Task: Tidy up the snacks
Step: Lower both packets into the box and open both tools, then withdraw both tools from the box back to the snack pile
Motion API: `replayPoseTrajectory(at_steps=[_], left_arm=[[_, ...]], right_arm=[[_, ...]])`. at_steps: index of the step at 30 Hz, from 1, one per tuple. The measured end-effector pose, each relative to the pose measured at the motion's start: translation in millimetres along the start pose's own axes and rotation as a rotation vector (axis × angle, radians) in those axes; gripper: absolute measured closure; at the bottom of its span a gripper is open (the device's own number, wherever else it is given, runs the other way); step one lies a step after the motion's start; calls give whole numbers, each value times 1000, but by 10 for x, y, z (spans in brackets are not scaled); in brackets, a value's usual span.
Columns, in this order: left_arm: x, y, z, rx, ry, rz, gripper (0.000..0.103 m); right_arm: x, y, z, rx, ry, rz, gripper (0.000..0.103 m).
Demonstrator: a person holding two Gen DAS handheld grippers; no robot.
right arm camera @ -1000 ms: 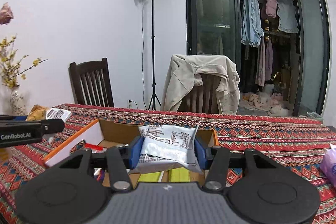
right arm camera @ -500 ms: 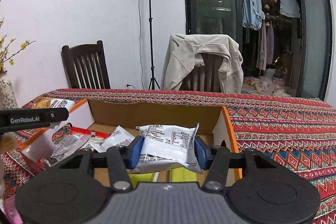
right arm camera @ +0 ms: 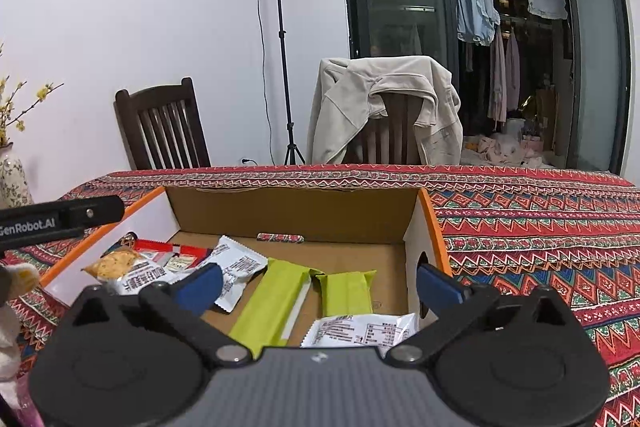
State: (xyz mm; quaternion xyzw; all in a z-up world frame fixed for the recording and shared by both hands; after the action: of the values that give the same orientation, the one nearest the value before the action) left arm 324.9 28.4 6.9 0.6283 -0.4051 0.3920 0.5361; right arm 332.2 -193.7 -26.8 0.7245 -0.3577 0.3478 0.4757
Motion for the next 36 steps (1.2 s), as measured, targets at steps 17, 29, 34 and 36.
replayPoseTrajectory(at_steps=[17,29,34,36], left_arm=[[227,391,17,-17,5,39,0],[136,914,-88,-30,2,39,0],[-56,1101,-179,-23,-6,21,0],[-152,1154,-208,-22,-9,9,0]], right_arm=[[136,254,-62,-18,10,45,0],[54,800,-186,-20,51,72,0],[-151,978,-181,-20,55,52,0],[-249,1041,-185,-21,59,39,0]])
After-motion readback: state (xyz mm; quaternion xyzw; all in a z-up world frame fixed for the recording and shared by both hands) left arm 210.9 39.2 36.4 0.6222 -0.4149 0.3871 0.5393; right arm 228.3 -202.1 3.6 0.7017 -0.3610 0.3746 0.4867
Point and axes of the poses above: each gripper's, at about its wrist camera, not at the fingertips, and y roughly against the way its jaws point, z to its right, x to its top, the point moved 9 cm from there along -y, roughly the way its jaws point, and after that the axes turned 13 degrees about -y, right-handed, at the moved point
